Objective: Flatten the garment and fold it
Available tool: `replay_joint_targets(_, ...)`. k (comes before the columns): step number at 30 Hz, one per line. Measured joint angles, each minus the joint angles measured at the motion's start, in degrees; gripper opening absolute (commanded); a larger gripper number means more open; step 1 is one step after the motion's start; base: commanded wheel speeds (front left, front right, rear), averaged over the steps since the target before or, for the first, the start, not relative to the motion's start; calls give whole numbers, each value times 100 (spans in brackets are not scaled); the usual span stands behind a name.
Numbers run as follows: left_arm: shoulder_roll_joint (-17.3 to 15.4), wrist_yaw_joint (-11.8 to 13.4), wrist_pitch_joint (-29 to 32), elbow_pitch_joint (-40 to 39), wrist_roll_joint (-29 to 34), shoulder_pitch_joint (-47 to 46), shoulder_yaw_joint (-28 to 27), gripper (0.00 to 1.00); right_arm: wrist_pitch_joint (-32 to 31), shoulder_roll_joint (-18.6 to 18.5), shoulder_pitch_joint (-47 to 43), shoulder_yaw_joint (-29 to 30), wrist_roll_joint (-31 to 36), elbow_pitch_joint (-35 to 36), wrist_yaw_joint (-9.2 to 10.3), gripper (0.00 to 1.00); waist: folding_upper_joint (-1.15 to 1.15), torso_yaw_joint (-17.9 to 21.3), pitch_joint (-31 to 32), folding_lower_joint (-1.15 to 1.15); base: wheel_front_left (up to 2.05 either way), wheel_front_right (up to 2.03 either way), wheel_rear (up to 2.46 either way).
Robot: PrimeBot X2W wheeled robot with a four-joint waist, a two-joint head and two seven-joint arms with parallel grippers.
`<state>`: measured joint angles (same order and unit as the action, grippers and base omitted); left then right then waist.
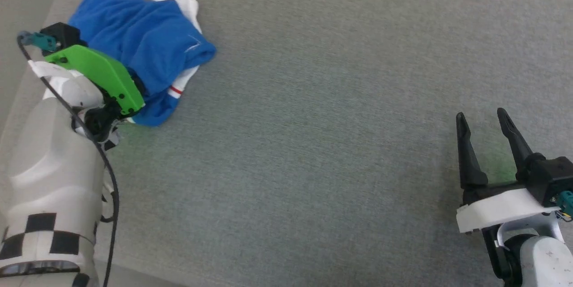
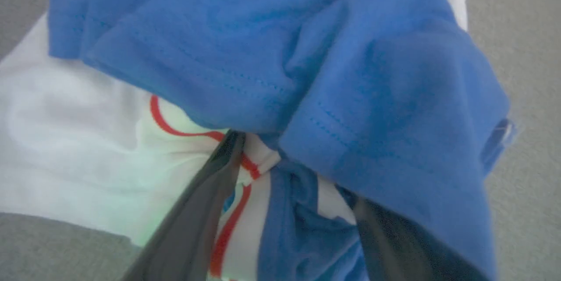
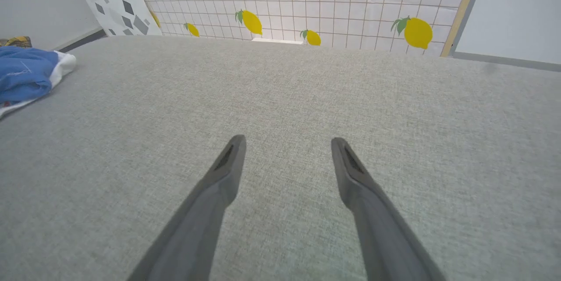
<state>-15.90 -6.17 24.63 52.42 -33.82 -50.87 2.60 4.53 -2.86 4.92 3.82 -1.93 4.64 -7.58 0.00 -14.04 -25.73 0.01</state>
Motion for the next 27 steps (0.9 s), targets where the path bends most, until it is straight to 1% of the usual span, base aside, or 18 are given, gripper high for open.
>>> replay_joint_targets(1,-44,0,-32,20,0,-10,-5,98,0,0,0,-2,-1,0,0,100,0,52,-42,0,0,0,0)
replay_joint_targets(2,-76,2,-145,40,10,-23,-8,16,0,0,1,-8,-3,-3,0,100,0,104,-77,0,0,0,0)
replay_joint_targets(3,-109,16,-266,64,48,-23,3,0,1,-1,2,-24,-8,-15,0,100,0,151,-102,0,0,0,0)
replay_joint_targets(7,-162,35,-755,97,107,-29,7,0,54,-1,22,-125,-60,-127,0,100,0,263,-84,0,0,0,0)
replay_joint_targets(11,-92,9,-1248,31,108,-88,45,0,176,-1,38,-180,-175,-358,0,100,0,302,88,0,0,0,0)
replay_joint_targets(14,-51,-64,-1503,-249,108,-318,192,0,318,-1,42,-225,-304,-570,0,100,0,317,301,0,0,0,0)
replay_joint_targets(15,-60,-89,-1612,-659,104,-584,442,0,482,-1,46,-261,-487,-814,0,100,0,361,552,0,0,0,0)
replay_joint_targets(18,-31,-91,-1589,-1280,-35,-764,893,0,642,0,41,-313,-684,-1072,0,100,0,450,841,0,0,0,0)
replay_joint_targets(20,-9,-92,-1449,-1674,-185,-820,1212,0,717,0,33,-321,-777,-1189,0,100,0,529,1011,0,0,0,0)
replay_joint_targets(25,126,-92,-836,-2443,-676,-706,2082,0,856,2,-16,-208,-931,-1389,0,100,0,848,1343,-1,0,0,0)
replay_joint_targets(27,199,-92,-594,-2665,-806,-437,2496,0,891,-1,-57,-122,-972,-1459,0,100,0,1013,1446,-1,0,0,0)
